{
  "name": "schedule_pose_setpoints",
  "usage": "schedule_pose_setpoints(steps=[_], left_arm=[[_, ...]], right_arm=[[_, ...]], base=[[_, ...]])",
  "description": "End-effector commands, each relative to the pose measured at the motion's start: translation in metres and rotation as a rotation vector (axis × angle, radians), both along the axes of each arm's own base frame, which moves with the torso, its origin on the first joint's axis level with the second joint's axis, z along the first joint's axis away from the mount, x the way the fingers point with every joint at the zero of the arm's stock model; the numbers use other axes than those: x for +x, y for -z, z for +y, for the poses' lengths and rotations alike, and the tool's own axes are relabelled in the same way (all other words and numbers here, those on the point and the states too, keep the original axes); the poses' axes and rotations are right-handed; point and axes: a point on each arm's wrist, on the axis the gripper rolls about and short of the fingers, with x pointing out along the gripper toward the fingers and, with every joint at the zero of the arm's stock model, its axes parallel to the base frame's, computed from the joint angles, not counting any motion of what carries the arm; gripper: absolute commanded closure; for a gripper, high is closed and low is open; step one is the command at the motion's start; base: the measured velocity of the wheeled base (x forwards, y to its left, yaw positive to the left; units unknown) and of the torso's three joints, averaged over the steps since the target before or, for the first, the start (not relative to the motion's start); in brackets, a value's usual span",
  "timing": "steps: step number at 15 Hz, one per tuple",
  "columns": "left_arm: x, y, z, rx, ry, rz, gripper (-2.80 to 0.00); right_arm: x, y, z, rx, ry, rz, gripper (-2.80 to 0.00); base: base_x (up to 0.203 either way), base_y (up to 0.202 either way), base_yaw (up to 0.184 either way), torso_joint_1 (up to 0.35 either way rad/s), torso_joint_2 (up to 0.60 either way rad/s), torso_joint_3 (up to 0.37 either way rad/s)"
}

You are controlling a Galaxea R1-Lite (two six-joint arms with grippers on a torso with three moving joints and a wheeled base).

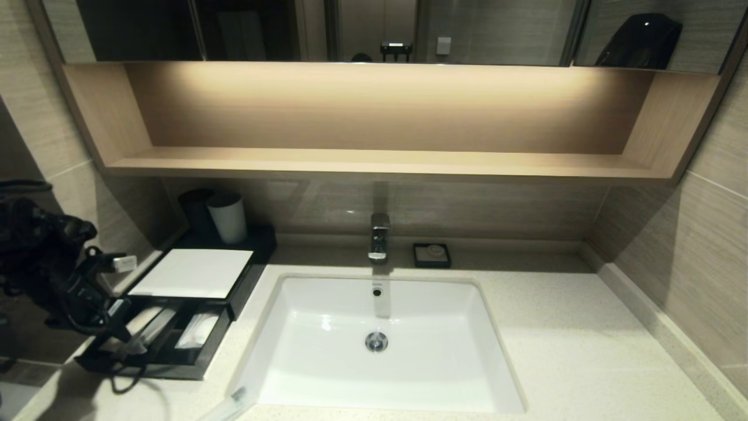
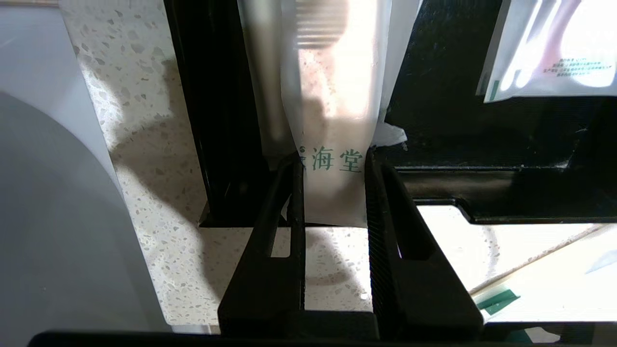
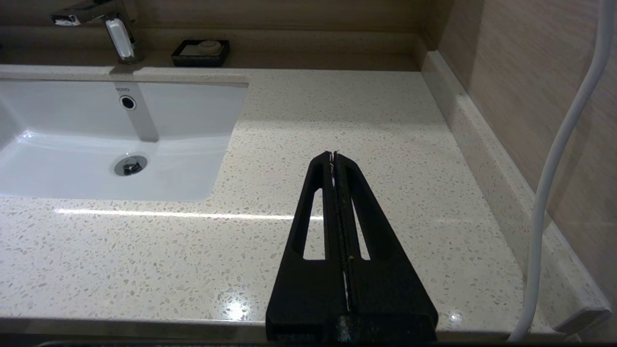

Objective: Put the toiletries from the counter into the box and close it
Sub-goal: Place the bathroom toiletry into the drawer

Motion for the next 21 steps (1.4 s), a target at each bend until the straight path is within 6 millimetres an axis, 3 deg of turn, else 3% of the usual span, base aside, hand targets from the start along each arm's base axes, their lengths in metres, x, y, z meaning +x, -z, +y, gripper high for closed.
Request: schedule_pose_setpoints(steps=[1, 19, 20, 21], left_arm=[[0.002, 0.004, 0.001, -0.003, -0.008, 0.004, 0.0], [0.014, 0.011, 0.002, -0.028, -0.005, -0.025, 0.0], [0.015, 0.011, 0.003, -0.027, -0.005, -0.028, -2.8], [0.015, 0.011, 0.003, -0.025, -0.005, -0.028, -2.8]], right_arm=[[0.0, 0.0, 0.0, 0.0, 0.0, 0.0, 0.0], [0.0, 0.0, 0.0, 0.0, 0.0, 0.0, 0.0], [0.0, 0.0, 0.0, 0.0, 0.0, 0.0, 0.0], [0.0, 0.0, 0.0, 0.0, 0.0, 0.0, 0.0]], base=[[0.0, 0.0, 0.0, 0.0, 0.0, 0.0], [0.0, 0.0, 0.0, 0.0, 0.0, 0.0], [0.0, 0.0, 0.0, 0.0, 0.0, 0.0], [0.0, 0.0, 0.0, 0.0, 0.0, 0.0]])
